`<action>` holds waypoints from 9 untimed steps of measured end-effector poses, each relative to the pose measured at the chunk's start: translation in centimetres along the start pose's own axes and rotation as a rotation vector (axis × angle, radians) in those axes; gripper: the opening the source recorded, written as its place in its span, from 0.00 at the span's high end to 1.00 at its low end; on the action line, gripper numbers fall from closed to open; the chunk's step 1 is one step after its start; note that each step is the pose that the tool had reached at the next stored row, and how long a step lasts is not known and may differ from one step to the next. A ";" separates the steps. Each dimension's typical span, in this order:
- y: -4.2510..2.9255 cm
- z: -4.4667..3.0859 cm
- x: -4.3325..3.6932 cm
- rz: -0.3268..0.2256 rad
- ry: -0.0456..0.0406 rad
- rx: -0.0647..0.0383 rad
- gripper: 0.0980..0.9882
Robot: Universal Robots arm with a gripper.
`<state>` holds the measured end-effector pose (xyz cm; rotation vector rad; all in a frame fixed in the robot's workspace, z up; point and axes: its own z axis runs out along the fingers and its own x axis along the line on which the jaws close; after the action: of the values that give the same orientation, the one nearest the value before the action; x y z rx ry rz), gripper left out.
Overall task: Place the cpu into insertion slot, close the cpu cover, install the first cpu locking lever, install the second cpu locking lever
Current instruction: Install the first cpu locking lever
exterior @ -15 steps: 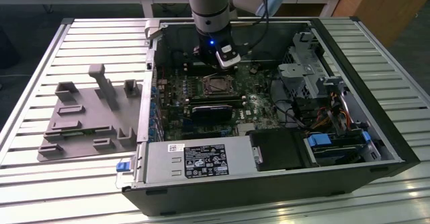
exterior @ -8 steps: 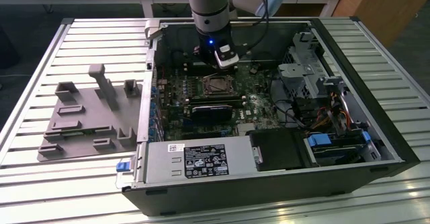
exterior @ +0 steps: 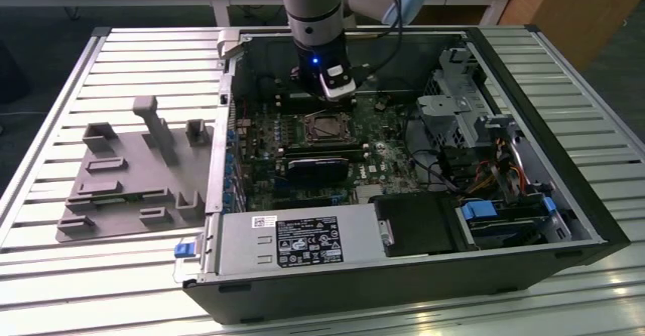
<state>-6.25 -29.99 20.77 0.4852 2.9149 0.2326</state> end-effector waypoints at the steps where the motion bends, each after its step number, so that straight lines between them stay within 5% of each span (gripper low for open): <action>1: 0.07 0.01 0.03 0.001 -0.0002 0.000 1.00; 9: 0.52 0.13 0.21 0.018 -0.0037 0.003 1.00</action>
<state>-6.26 -29.42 20.71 0.5124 2.9089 0.2294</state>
